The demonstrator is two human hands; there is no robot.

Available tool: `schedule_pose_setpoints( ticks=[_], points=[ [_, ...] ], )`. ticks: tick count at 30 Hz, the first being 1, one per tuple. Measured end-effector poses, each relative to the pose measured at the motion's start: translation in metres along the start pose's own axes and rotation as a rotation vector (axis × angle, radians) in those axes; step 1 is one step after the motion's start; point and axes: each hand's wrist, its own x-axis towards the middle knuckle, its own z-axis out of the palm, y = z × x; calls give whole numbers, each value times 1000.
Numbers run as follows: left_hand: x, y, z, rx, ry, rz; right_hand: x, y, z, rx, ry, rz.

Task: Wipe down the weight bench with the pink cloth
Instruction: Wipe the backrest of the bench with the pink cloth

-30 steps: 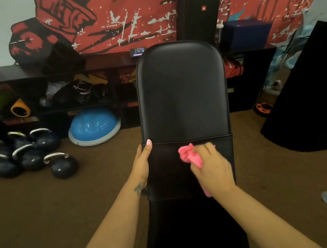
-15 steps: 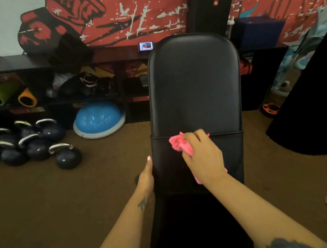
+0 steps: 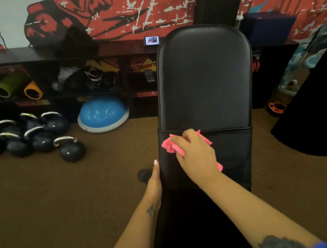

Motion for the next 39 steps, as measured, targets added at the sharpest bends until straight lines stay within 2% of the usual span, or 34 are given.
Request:
schedule_pose_setpoints(
  ticks=[3,6,10,12,14,20,25,27,30,34,39],
  points=[
    [-5,4,3,-18,16,18,-15,-13,9,-43,-121,-118],
    [-3,2,1,65,54,33,-39,1,8,-102,-213,-230],
    [13,-8,-6,58,62,6,-21,24,-8,-70,-57,-70],
    [6,-3,-1,63,79,-10,0,20,-10,-47,29,-2],
    [-1,1,3,60,86,-24,14,4,-5,-44,47,8],
    [-4,1,7,89,94,71,-24,-10,4,-73,-259,-200],
    [-1,-2,5,66,82,4,-7,12,-6,-45,-82,-16],
    [2,-4,4,57,73,-7,7,3,-2,-47,-20,3],
    [-11,6,13,30,89,34,-1,-16,8,-35,-105,-71],
    [-13,4,12,145,115,79,-40,-3,3,-71,-194,-183],
    [-14,5,15,117,89,33,-13,25,-9,-57,23,-11]
  ],
)
